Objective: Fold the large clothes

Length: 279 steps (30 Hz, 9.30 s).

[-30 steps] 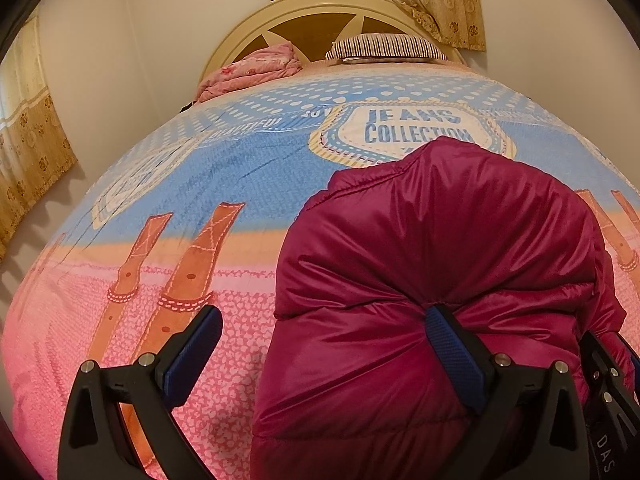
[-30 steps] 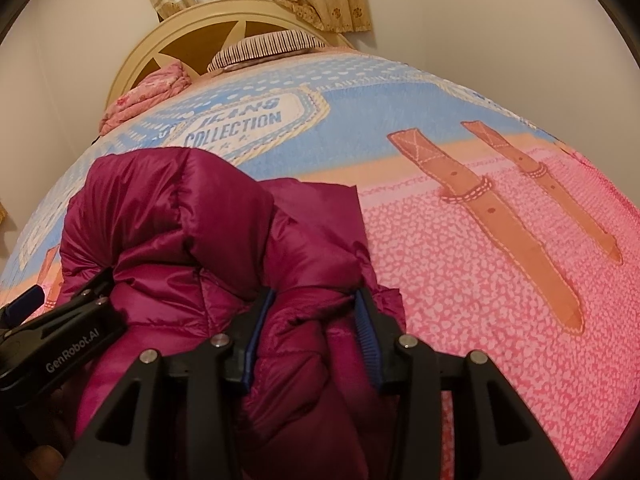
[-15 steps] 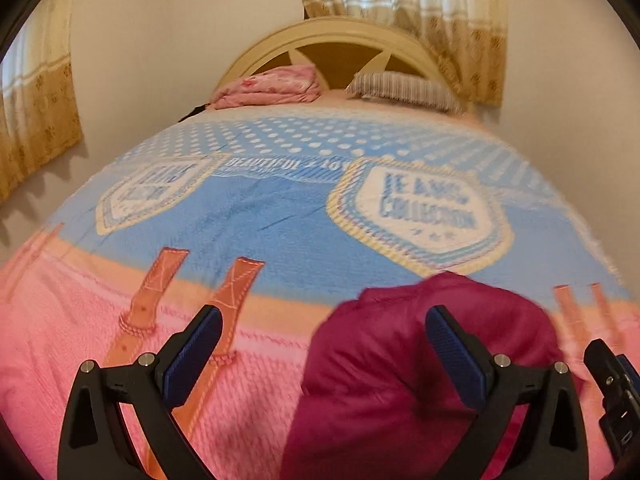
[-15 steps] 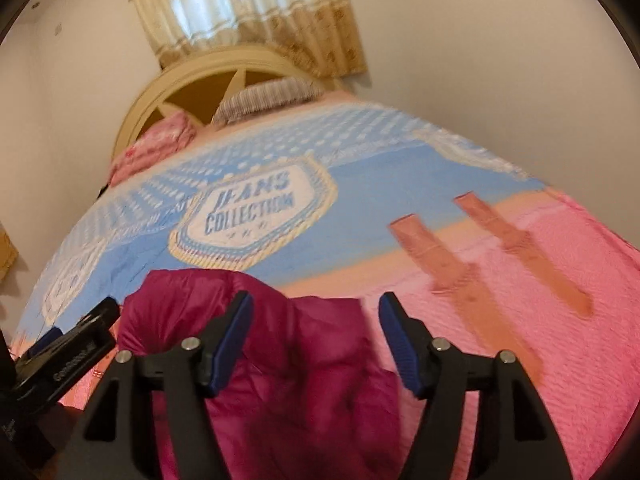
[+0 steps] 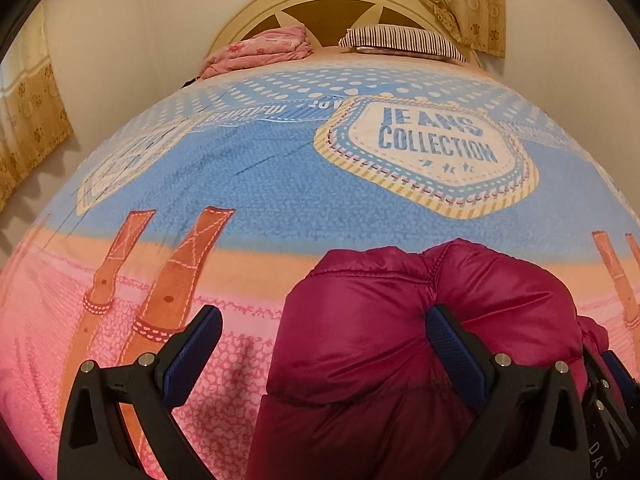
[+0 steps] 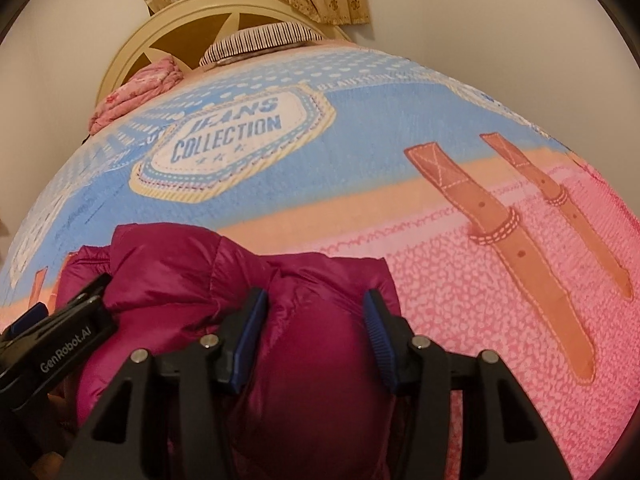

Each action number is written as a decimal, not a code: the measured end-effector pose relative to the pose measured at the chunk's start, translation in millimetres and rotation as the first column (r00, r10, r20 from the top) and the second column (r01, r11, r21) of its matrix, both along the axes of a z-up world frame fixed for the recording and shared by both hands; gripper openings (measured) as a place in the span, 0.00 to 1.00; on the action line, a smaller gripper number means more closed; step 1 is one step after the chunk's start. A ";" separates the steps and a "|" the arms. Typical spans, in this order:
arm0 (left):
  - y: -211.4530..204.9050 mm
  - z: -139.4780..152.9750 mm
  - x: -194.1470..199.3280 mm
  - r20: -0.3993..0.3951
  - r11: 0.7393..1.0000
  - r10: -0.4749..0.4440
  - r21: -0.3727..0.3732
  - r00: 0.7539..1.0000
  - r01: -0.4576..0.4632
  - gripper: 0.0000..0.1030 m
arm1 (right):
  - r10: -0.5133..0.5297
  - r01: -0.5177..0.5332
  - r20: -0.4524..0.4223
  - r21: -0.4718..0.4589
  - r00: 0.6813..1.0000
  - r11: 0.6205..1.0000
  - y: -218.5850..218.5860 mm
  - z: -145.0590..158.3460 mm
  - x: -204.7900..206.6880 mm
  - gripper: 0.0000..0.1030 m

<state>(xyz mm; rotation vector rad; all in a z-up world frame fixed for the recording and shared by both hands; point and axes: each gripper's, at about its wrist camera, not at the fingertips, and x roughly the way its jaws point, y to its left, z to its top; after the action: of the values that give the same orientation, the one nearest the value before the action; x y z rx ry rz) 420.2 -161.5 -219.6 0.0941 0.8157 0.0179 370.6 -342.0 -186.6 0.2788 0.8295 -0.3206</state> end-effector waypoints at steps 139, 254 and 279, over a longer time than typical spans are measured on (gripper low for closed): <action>307.6 45.1 -187.0 0.111 0.989 0.115 -0.108 0.987 -0.103 0.22 | 0.681 -0.688 0.120 0.023 0.722 0.725 222.8 27.1 -59.4 0.20; 315.2 148.3 -317.4 0.338 0.985 0.161 -0.112 0.927 -0.130 0.67 | 0.661 -0.663 0.330 -0.126 0.674 0.738 209.7 142.9 -181.1 0.77; 309.0 151.5 -314.1 0.353 0.978 0.205 -0.103 0.913 -0.179 0.98 | 0.665 -0.661 0.341 -0.146 0.665 0.736 210.3 145.4 -183.0 0.77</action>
<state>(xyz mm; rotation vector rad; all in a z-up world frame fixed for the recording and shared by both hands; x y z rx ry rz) 106.1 147.5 -68.1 -0.0548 0.4518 0.1888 187.7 -131.7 -41.2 0.0042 0.4974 0.4211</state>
